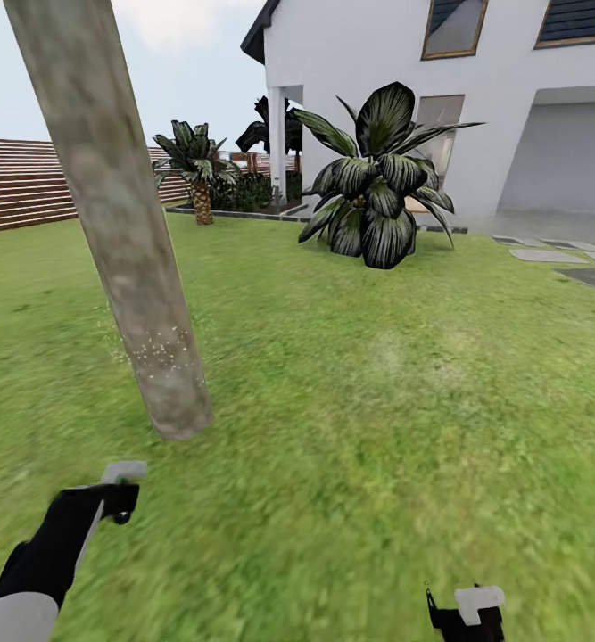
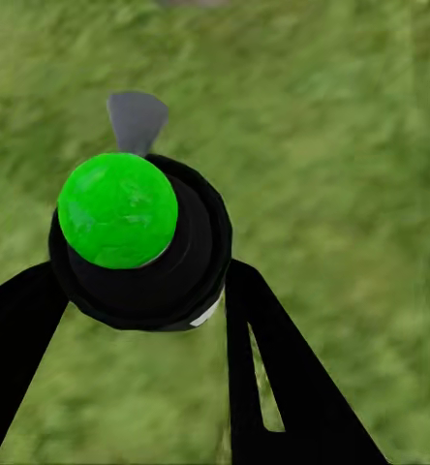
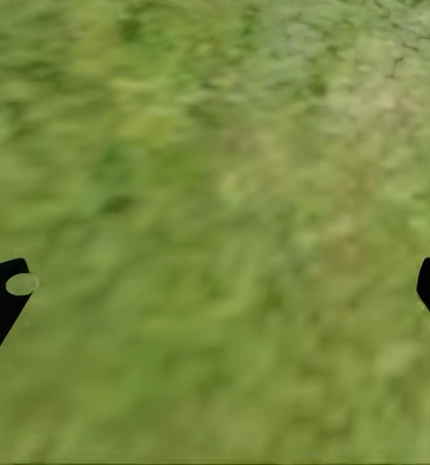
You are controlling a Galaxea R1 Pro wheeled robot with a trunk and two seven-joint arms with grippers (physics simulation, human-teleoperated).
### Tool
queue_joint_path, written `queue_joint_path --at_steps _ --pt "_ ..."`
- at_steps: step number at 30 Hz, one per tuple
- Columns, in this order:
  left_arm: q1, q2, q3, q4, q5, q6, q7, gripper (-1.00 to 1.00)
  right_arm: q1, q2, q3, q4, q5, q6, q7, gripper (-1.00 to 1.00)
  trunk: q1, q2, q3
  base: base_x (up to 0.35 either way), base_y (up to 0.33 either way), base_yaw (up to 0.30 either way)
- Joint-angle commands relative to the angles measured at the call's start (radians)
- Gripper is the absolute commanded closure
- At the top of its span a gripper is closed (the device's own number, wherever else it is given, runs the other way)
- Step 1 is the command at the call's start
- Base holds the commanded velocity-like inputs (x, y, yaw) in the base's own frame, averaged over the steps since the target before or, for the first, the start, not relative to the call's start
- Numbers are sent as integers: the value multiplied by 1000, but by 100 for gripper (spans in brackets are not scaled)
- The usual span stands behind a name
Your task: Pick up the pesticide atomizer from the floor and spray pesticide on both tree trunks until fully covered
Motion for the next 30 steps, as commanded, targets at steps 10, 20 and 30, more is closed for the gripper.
queue_joint_path --at_steps 10,20,30 --pt "38 47 -106 142 -292 -408 -558 100 -41 -6 46 -318 189 248 499 -100 0 0 -1 0 0 0" --pt "42 39 -243 150 -388 -457 -734 100 -82 25 57 -413 281 260 802 -100 0 0 -1 0 0 0" --pt "42 26 -350 159 -385 -460 -737 100 -103 72 187 -428 288 259 908 100 0 0 -1 0 0 0"
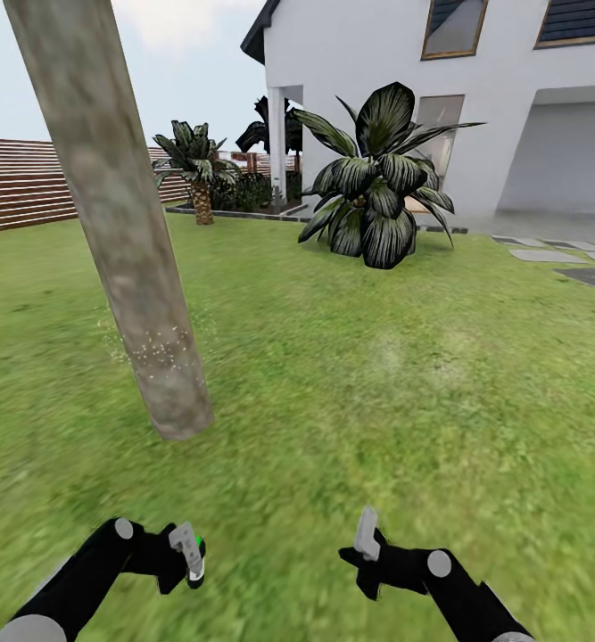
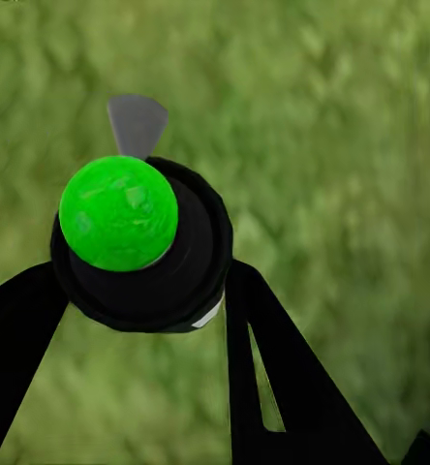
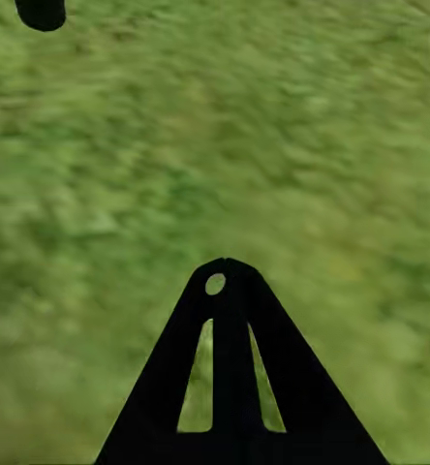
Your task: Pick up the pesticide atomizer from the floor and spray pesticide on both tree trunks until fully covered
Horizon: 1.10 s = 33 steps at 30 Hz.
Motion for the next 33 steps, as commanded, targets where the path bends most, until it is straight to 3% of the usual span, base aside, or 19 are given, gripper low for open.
queue_joint_path --at_steps 1,3,8,10,13,15,21,25,28,33 --pt "0 -7 -25 0 1 11 -3 100 -4 12 2 -2 10 -6 11 100 0 0 -1 0 0 0" --pt "0 -25 -40 2 -1 11 -3 100 -10 28 4 -2 24 -7 26 100 0 0 -1 0 0 0" --pt "-6 -77 -51 3 -4 15 -3 100 -27 93 3 -2 135 -7 62 100 0 0 -1 0 0 0" --pt "-7 -81 -54 4 -5 15 -1 100 -29 97 3 -3 138 -7 62 100 0 0 -1 0 0 0" --pt "-7 -82 -120 4 -5 17 9 100 -34 115 3 -3 138 -7 63 100 0 0 -1 0 0 0" --pt "-7 -84 -139 4 -6 17 27 100 -37 125 3 -3 138 -7 63 100 0 0 -1 0 0 0" --pt "-5 -99 -151 4 -2 11 58 100 -45 140 3 -4 138 -7 63 100 0 0 -1 0 0 0" --pt "-5 -135 -155 5 -5 10 59 100 -48 141 3 -37 136 -6 75 100 0 0 -1 0 0 0" --pt "-5 -143 -183 5 -3 12 59 100 -48 142 3 -45 136 -5 107 100 0 0 -1 0 0 0" --pt "-6 -164 -188 4 -2 11 59 100 -49 145 3 -45 136 -5 110 100 0 0 -1 0 0 0"
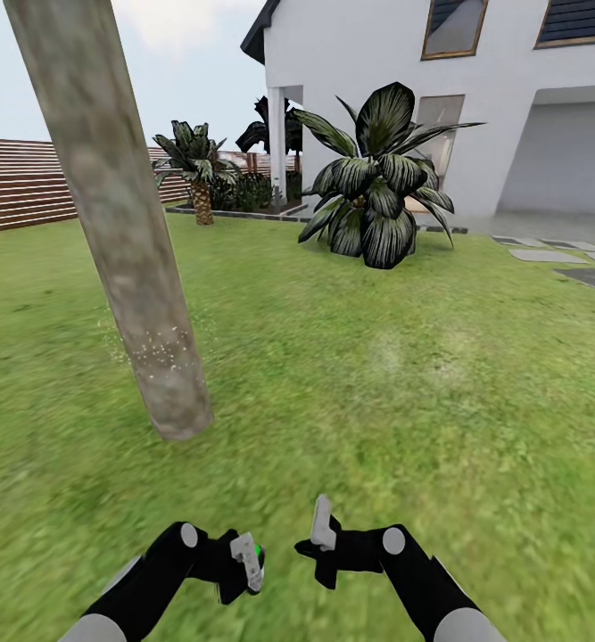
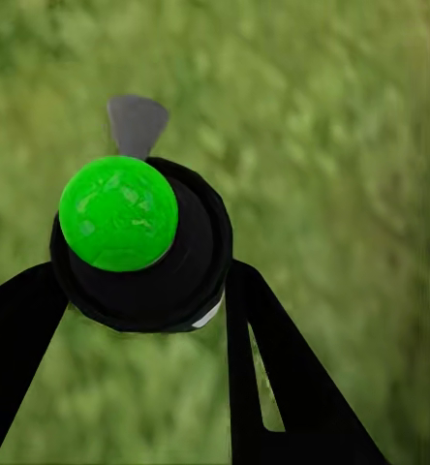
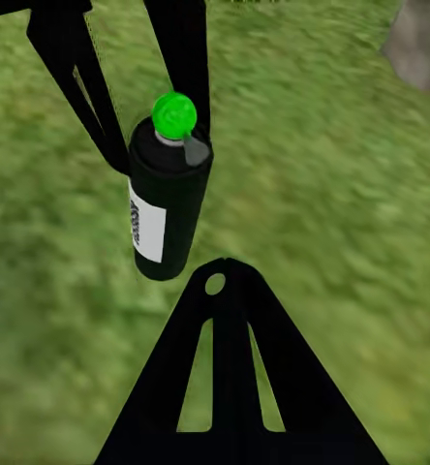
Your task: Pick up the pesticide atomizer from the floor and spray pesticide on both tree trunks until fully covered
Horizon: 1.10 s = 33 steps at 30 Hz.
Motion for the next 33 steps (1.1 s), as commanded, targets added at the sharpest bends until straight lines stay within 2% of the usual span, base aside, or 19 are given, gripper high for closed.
queue_joint_path --at_steps 1,10,33 --pt "0 -7 -3 -2 0 10 -4 100 0 6 -1 -1 9 -5 1 100 0 0 -1 0 0 0" --pt "0 -45 -9 -2 -4 11 -3 100 -1 10 -1 -2 9 -5 1 100 0 0 -1 0 0 0" --pt "-1 -84 -11 -5 0 12 -3 100 -1 10 -1 -3 10 -5 0 100 0 0 -1 0 0 0"
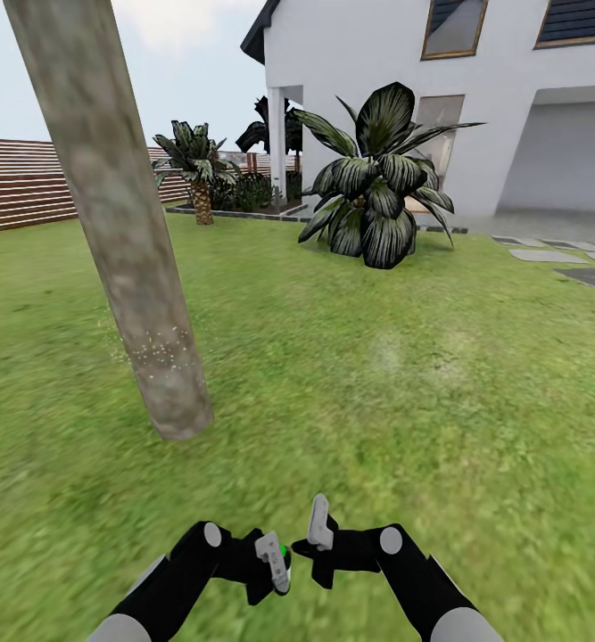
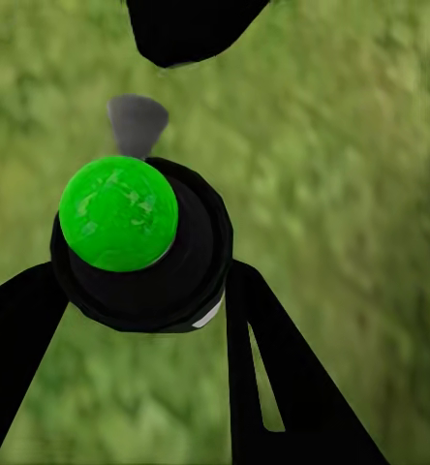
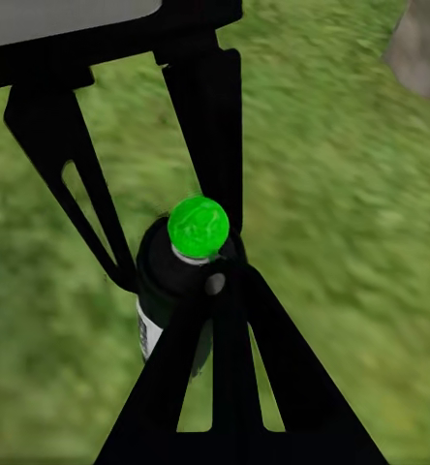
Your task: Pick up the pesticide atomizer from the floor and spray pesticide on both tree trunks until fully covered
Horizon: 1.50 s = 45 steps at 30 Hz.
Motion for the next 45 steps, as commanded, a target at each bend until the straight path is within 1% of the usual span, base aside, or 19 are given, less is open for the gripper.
queue_joint_path --at_steps 1,5,18,21,24,26,29,30,33,35,36,37,39,40,41,42,43,44,45 --pt "0 -2 0 -2 -1 10 -5 100 -1 0 -1 -1 9 -5 1 100 0 0 -1 0 0 0" --pt "0 -8 0 -2 -1 10 -5 100 0 0 -1 0 9 -5 1 100 0 0 -1 0 0 0" --pt "0 -8 1 -2 6 9 -5 100 -1 0 -1 0 9 -5 0 100 0 0 -1 0 0 0" --pt "0 -6 4 0 3 8 -5 100 -1 0 -1 0 9 -5 0 100 0 0 -1 0 0 0" --pt "0 3 8 2 -2 8 -5 100 -1 0 -1 0 9 -5 0 100 0 0 -1 0 0 0" --pt "3 27 9 2 -4 8 -5 100 0 0 -1 0 9 -5 1 100 0 0 -1 0 0 0" --pt "6 79 8 3 -4 8 -5 100 0 0 -1 0 9 -5 2 100 0 0 -1 0 0 0" --pt "7 91 7 3 -4 8 -5 100 -1 0 -1 0 9 -5 2 100 0 0 -1 0 0 0" --pt "8 146 7 4 -4 9 -5 100 0 0 -1 1 10 -5 2 100 0 0 -1 0 0 0" --pt "9 200 7 5 -4 8 -5 100 0 0 -2 2 10 -5 2 100 0 0 -1 0 0 0" --pt "9 216 7 8 -4 8 -5 100 0 0 -2 3 10 -5 2 100 0 0 -1 0 0 0" --pt "9 242 8 26 -4 7 -5 100 0 -1 -2 3 11 -5 2 -100 0 0 -1 0 0 0" --pt "9 281 10 66 -4 6 -4 100 0 -3 -4 6 11 -6 2 -100 0 0 -1 0 0 0" --pt "9 292 12 75 -3 6 3 100 0 -5 -5 7 12 -6 0 -100 0 0 -1 0 0 0" --pt "9 299 20 82 0 6 37 100 0 -7 -10 9 11 -7 -4 -100 0 0 -1 0 0 0" --pt "9 301 30 85 4 7 77 100 0 -10 -12 10 11 -8 -11 -100 0 0 -1 0 0 0" --pt "9 302 41 87 8 8 102 100 0 -14 -12 11 12 -8 -25 -100 0 0 -1 0 0 0" --pt "9 301 65 96 15 8 131 100 1 -31 -13 21 10 -9 -73 -100 0 0 -1 0 0 0" --pt "9 297 111 115 29 8 155 100 2 -65 -13 66 6 -9 -184 -100 0 0 -1 0 0 0"
